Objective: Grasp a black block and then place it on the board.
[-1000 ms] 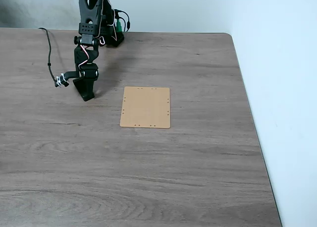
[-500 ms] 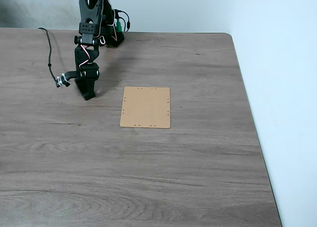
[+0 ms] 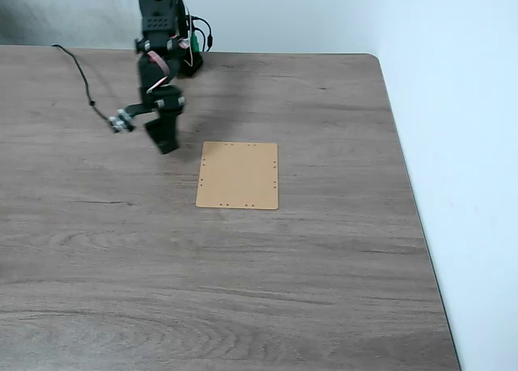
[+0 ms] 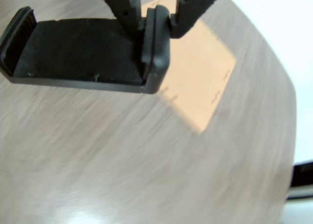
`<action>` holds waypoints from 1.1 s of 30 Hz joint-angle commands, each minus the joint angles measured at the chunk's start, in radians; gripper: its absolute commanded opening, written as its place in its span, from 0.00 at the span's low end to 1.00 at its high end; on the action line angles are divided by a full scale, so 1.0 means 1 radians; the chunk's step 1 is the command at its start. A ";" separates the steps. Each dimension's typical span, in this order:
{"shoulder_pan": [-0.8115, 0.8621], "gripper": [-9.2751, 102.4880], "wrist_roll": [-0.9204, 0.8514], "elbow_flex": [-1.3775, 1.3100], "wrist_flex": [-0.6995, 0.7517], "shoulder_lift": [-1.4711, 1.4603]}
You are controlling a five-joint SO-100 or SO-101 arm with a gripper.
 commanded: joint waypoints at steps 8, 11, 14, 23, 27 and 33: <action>-0.270 0.08 0.057 -0.382 0.052 -0.215; -0.302 0.08 0.067 -0.474 0.057 -0.304; -0.327 0.08 0.071 -0.515 0.055 -0.367; -0.348 0.08 0.078 -0.526 -0.009 -0.485; -0.356 0.08 0.077 -0.523 -0.046 -0.526; -0.356 0.08 0.072 -0.523 -0.083 -0.565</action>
